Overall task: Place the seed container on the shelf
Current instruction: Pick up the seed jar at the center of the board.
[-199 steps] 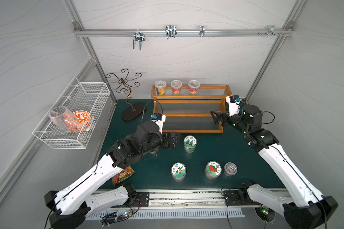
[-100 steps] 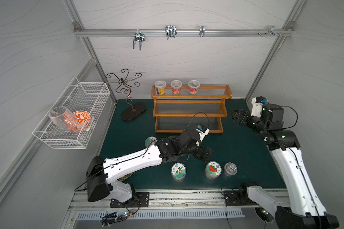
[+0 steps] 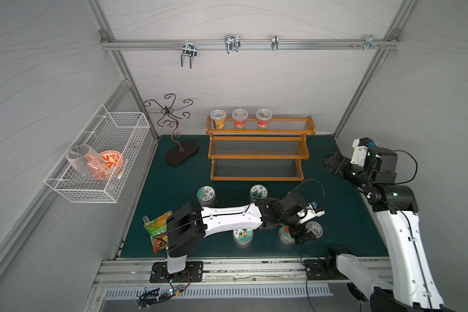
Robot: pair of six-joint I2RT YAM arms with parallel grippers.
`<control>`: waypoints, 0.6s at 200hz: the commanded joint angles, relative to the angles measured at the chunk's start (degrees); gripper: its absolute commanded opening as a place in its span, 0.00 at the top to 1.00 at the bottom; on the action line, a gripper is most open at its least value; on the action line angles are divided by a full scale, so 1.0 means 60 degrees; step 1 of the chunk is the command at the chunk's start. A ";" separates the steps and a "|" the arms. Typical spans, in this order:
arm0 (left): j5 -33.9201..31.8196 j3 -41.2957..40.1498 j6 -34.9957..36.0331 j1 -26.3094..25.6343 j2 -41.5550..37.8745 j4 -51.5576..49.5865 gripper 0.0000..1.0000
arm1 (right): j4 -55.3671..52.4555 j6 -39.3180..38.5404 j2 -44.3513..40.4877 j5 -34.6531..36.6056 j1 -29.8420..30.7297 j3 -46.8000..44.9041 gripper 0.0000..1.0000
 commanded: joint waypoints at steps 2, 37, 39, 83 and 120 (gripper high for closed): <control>0.0664 0.0891 0.1151 -0.0068 0.0611 0.0417 0.00 | -0.0179 -0.0016 -0.0216 0.0113 -0.0071 0.0164 0.01; 0.0940 0.1550 0.1985 -0.0075 0.1504 0.0169 0.01 | -0.0191 -0.0156 -0.0218 0.0036 -0.0109 0.0200 0.01; 0.0998 0.1559 0.2032 -0.0075 0.1543 0.0175 0.01 | -0.0199 -0.0159 -0.0218 0.0021 -0.0113 0.0209 0.01; 0.1122 0.2578 0.2198 -0.0075 0.2549 -0.0281 0.02 | -0.0250 -0.0366 -0.0302 -0.0031 -0.0271 0.0195 0.01; 0.0727 0.2918 0.2180 -0.0078 0.2992 -0.0241 0.04 | -0.0250 -0.0429 -0.0365 -0.0091 -0.0378 0.0205 0.01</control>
